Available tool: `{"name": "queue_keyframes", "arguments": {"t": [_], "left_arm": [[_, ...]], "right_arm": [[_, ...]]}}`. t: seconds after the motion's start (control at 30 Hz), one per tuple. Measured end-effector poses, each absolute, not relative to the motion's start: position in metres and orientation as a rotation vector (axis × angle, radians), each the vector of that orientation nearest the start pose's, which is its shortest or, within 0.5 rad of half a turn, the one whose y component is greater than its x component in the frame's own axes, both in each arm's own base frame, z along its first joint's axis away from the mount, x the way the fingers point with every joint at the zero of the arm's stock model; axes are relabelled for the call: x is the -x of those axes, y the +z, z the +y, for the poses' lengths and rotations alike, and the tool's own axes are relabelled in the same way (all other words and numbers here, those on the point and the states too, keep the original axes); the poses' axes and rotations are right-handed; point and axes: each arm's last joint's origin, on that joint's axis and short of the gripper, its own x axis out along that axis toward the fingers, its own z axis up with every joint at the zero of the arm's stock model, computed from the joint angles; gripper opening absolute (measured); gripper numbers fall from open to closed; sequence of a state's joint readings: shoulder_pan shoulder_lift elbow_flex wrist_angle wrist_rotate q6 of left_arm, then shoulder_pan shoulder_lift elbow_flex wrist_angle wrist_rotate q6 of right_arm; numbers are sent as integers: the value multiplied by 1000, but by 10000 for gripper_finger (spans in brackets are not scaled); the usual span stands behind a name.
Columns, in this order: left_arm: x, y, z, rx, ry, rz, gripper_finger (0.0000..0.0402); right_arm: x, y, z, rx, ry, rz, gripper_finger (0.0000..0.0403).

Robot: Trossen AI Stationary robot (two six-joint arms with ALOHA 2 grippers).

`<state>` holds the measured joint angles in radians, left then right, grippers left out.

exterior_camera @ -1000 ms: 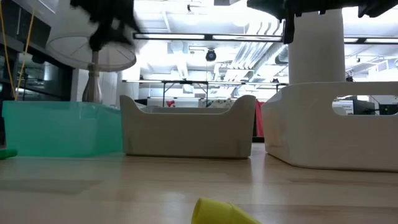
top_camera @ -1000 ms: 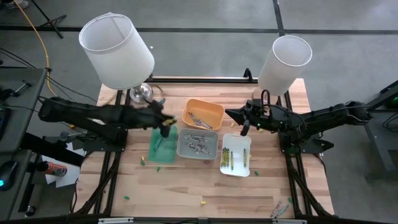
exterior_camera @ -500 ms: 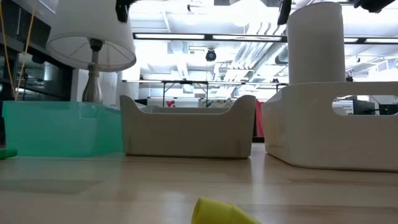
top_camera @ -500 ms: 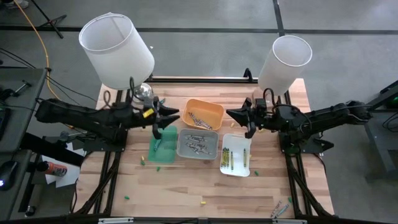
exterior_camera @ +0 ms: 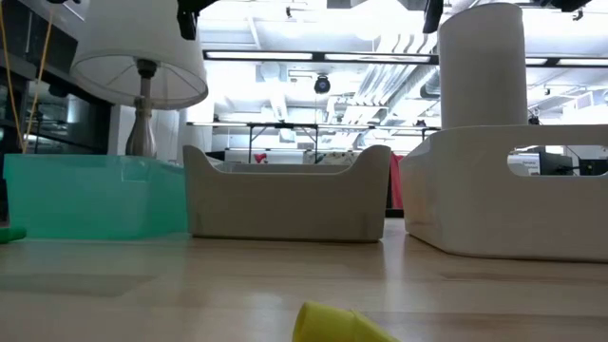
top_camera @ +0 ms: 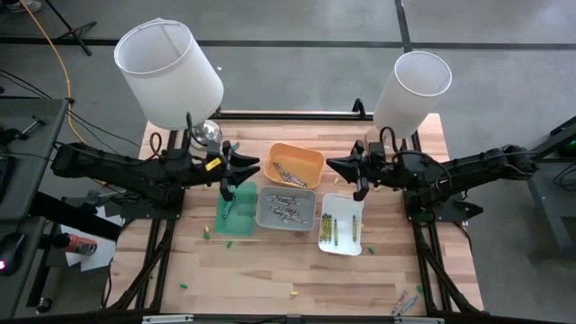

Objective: Sort crayons
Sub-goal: Put the gray crayon into the yellow bin

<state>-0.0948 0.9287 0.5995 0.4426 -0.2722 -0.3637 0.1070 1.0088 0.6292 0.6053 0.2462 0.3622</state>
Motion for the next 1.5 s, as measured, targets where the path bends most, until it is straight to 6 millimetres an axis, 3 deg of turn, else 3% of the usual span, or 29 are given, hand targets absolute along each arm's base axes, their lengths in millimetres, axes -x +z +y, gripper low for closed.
{"name": "queue_keyframes", "arguments": {"t": [0.23, 0.33, 0.47, 0.67, 0.77, 0.9, 1.07, 1.33, 1.5], "left_arm": [[-208, 303, -11, 372, 168, -140, 131], [-208, 303, -11, 373, 172, -141, 131], [-208, 303, -11, 373, 172, -140, 131], [-208, 303, -11, 372, 172, -137, 131], [-208, 302, -11, 371, 174, -128, 131], [-208, 300, -11, 368, 169, -111, 131], [-208, 300, -11, 367, 169, -104, 131], [-209, 297, -11, 364, 172, -75, 131], [-209, 296, -11, 370, 173, -72, 131]], "right_arm": [[-223, 308, 17, -487, -93, -192, 0], [-224, 303, 24, -593, 19, -110, 0], [-220, 291, 49, -803, 238, 116, 0], [-196, 279, 113, -1138, 369, 413, 0], [-179, 263, 149, -1290, 324, 621, 0], [-154, 234, 192, -1429, 107, 969, 0], [-132, 201, 229, -1463, -114, 1239, 1], [-141, 169, 242, -1373, -266, 1451, 56], [-134, 170, 245, -1337, -231, 1725, 91]]}}
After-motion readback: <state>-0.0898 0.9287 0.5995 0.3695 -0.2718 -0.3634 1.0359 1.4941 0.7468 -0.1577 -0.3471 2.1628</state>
